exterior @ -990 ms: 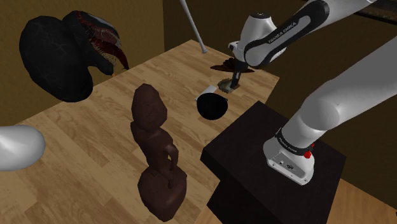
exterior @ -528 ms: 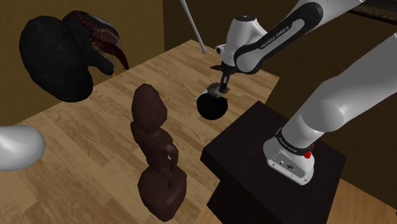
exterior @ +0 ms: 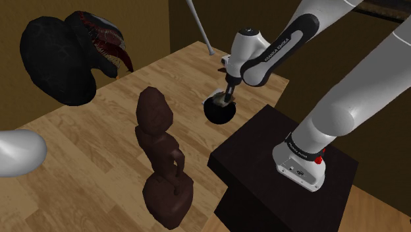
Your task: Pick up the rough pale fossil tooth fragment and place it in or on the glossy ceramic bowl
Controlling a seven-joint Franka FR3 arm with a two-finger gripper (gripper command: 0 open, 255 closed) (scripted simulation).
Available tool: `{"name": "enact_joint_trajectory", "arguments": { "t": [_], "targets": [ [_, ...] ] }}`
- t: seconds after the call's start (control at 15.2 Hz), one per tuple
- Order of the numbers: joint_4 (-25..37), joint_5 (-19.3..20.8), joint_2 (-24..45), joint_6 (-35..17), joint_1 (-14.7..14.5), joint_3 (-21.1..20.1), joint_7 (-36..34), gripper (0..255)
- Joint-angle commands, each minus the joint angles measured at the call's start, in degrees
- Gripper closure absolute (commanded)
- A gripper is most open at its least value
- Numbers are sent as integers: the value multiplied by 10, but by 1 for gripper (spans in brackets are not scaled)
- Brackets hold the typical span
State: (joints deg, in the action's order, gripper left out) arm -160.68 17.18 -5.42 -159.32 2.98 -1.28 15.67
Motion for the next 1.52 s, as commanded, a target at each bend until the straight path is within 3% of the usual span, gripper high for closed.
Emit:
{"name": "enact_joint_trajectory", "arguments": {
  "t": [0.0,0.33,0.86,0.92,1.25,1.45],
  "targets": [
    [1,18,22,-21,7,0,-12,255],
    [9,85,80,-69,16,6,-66,255],
    [9,85,80,-69,15,7,-66,255],
    [9,85,80,-69,15,7,-66,0],
    [9,85,80,-69,15,7,-66,0],
    [-6,-3,-7,0,5,-10,-1,0]
  ]
}}
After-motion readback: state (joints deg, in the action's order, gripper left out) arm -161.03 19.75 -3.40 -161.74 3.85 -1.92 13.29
